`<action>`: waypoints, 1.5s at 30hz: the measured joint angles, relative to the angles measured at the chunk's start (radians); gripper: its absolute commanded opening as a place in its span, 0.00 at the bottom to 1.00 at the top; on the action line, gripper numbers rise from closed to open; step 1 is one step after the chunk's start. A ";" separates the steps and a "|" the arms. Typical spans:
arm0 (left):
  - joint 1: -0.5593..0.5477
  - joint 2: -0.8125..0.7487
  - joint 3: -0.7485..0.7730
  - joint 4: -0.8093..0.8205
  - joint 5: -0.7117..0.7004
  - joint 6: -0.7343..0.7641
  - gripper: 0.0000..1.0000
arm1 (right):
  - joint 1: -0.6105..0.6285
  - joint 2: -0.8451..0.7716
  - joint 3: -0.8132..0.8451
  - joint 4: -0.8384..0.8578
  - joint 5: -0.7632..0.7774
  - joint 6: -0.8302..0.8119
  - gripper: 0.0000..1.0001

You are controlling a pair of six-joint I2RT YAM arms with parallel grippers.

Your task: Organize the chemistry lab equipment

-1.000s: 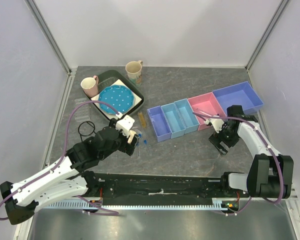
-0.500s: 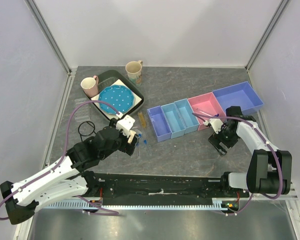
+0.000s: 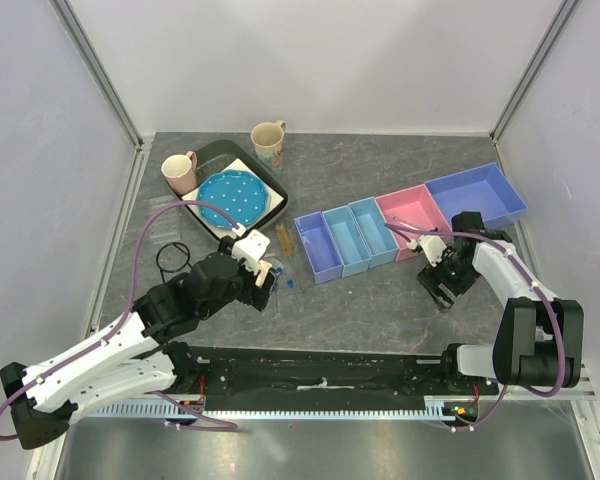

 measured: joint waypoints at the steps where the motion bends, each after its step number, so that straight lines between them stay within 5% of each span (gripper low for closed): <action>1: 0.000 0.000 0.000 0.000 0.000 0.000 0.93 | 0.000 0.000 0.003 -0.002 -0.004 0.003 0.64; 25: 0.000 0.000 0.000 0.000 0.000 0.011 0.93 | 0.000 0.013 0.325 -0.157 -0.134 0.049 0.57; 45: 0.011 0.013 0.000 0.002 0.000 0.012 0.93 | 0.032 0.266 0.690 -0.198 -0.153 0.068 0.56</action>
